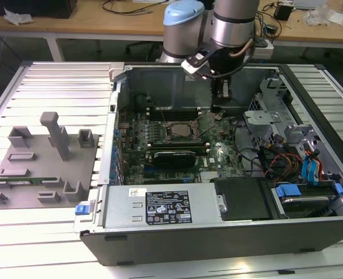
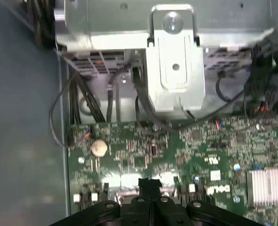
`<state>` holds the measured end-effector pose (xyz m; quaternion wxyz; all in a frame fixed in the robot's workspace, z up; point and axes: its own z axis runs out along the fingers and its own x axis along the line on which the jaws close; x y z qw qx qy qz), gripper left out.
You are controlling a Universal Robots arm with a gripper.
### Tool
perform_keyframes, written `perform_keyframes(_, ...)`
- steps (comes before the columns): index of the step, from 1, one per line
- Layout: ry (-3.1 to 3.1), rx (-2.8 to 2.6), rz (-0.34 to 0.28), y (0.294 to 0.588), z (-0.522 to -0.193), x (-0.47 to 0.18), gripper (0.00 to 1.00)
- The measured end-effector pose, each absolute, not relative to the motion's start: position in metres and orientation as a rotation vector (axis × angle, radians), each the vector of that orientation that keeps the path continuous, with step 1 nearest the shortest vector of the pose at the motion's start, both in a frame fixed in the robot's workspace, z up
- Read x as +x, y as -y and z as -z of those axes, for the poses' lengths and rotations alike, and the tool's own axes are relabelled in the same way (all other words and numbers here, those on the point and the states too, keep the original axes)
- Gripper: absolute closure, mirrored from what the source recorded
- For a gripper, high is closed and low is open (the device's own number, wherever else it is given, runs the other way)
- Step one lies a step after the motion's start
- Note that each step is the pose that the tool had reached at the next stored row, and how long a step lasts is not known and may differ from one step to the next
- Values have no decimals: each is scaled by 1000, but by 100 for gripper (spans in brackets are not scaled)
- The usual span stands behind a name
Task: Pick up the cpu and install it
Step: 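Close the cpu cover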
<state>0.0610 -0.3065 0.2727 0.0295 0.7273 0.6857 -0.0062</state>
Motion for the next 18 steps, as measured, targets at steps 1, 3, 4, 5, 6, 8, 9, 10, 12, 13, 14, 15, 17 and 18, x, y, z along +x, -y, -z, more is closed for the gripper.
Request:
perform_keyframes(1,-2115,2243,19,306,-270,65,89)
perform_keyframes(3,-2114,2243,19,306,-259,67,89)
perform_keyframes(4,-2114,2243,19,306,-257,67,89)
perform_keyframes(5,-2114,2243,19,306,-254,67,89)
perform_keyframes(6,-2114,2243,19,306,-252,67,89)
perform_keyframes(8,-2114,2243,19,307,-249,67,89)
perform_keyframes(9,-2114,2243,20,307,-248,67,89)
perform_keyframes(10,-2114,2243,19,306,-246,67,89)
perform_keyframes(12,-2114,2243,20,307,-246,67,89)
perform_keyframes(13,-2114,2243,20,307,-246,67,89)
perform_keyframes(14,-2114,2243,20,306,-245,67,89)
perform_keyframes(15,-2114,2243,20,306,-245,67,89)
perform_keyframes(17,-2115,2243,19,306,-245,64,89)
perform_keyframes(18,-2115,2243,19,306,-245,63,89)
